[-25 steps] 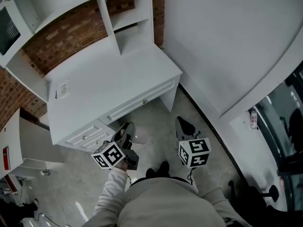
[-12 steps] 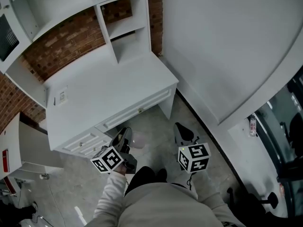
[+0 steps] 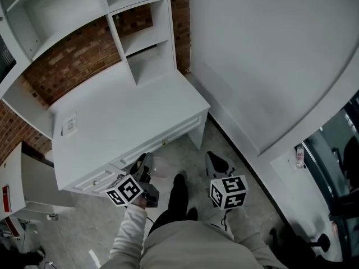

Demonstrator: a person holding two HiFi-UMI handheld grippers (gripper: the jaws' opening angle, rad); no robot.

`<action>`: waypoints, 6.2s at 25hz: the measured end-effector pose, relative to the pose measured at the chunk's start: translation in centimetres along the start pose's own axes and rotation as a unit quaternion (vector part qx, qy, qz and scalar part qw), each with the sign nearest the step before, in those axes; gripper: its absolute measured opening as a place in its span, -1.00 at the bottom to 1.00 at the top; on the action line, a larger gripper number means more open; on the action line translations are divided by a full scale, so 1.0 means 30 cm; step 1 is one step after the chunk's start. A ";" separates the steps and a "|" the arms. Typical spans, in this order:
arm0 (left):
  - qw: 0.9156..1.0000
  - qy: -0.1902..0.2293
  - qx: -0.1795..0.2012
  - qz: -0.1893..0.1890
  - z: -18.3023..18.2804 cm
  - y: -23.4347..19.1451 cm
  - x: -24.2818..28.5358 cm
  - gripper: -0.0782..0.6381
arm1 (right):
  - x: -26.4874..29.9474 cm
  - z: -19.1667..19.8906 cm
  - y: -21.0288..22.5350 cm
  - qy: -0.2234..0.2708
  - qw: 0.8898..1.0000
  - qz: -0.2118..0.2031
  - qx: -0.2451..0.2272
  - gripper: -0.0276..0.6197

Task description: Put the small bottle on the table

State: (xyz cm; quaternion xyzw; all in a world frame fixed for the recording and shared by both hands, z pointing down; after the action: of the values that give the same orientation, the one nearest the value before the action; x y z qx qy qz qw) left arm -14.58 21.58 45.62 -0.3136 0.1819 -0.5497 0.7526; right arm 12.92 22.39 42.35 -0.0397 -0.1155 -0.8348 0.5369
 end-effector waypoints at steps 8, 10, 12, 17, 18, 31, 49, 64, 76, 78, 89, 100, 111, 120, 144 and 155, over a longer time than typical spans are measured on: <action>1.000 -0.006 0.003 0.005 -0.072 -0.072 0.240 -0.46 | 0.216 -0.049 0.084 -0.005 1.000 0.018 -0.001 -0.83; 1.000 -0.008 -0.001 0.010 -0.089 -0.089 0.305 -0.46 | 0.278 -0.064 0.105 -0.006 1.000 0.021 -0.001 -0.83; 1.000 -0.010 -0.002 0.009 -0.109 -0.109 0.367 -0.46 | 0.340 -0.079 0.124 -0.007 1.000 0.023 0.001 -0.83; 1.000 -0.019 -0.010 0.010 -0.158 -0.156 0.510 -0.46 | 0.488 -0.117 0.152 -0.007 0.999 0.034 0.010 -0.83; 1.000 -0.021 -0.009 0.011 -0.170 -0.169 0.536 -0.46 | 0.518 -0.121 0.151 -0.008 0.999 0.034 0.009 -0.83; 0.999 -0.031 -0.006 0.034 -0.270 -0.274 0.788 -0.47 | 0.772 -0.171 0.165 -0.012 0.999 0.045 0.000 -0.83; 0.998 -0.052 0.033 0.027 -0.304 -0.352 0.981 -0.47 | 0.907 -0.213 0.224 -0.011 0.999 0.051 -0.009 -0.83; 0.981 -0.106 0.158 0.031 -0.250 -0.383 1.287 -0.47 | 1.058 -0.251 0.365 -0.022 0.999 0.049 -0.006 -0.83; 0.951 -0.139 0.272 0.051 -0.191 -0.360 1.506 -0.48 | 1.122 -0.258 0.433 -0.030 0.998 0.051 -0.003 -0.83; 0.947 -0.140 0.282 0.055 -0.185 -0.352 1.538 -0.48 | 1.127 -0.258 0.446 -0.031 0.998 0.053 -0.001 -0.83; 0.935 -0.147 0.318 0.057 -0.157 -0.333 1.715 -0.48 | 1.162 -0.265 0.507 -0.035 0.998 0.060 0.002 -0.83; 0.909 -0.150 0.384 0.057 -0.116 -0.290 1.873 -0.48 | 1.171 -0.257 0.571 -0.042 0.997 0.067 0.007 -0.83; 0.890 -0.164 0.421 0.058 -0.073 -0.274 1.960 -0.47 | 1.176 -0.257 0.594 -0.044 0.997 0.069 0.008 -0.83; 0.886 -0.165 0.431 0.057 -0.072 -0.274 1.993 -0.46 | 1.177 -0.254 0.587 -0.045 0.997 0.067 0.008 -0.83; 0.937 -0.090 0.333 0.048 -0.195 -0.262 1.835 -0.10 | 1.179 -0.251 0.556 -0.045 0.998 0.047 0.005 -0.83; 0.949 -0.064 0.303 0.065 -0.239 -0.240 1.669 -0.30 | 1.177 -0.250 0.509 -0.040 0.998 0.039 0.005 -0.83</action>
State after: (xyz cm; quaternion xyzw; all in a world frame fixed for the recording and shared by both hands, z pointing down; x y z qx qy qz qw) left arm -7.65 -28.93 48.72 -0.0927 -0.0217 -0.5078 0.8562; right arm 12.34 -16.75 44.09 -0.0749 -0.1394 -0.8104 0.5641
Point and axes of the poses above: the fingertips, and each gripper's own axes: x forward along the fingers, y to its right, z out of its underside, the point moved 7 cm from there along -x, backward along the fingers, and after that the axes turned 9 degrees about y, right-handed, at the moved point
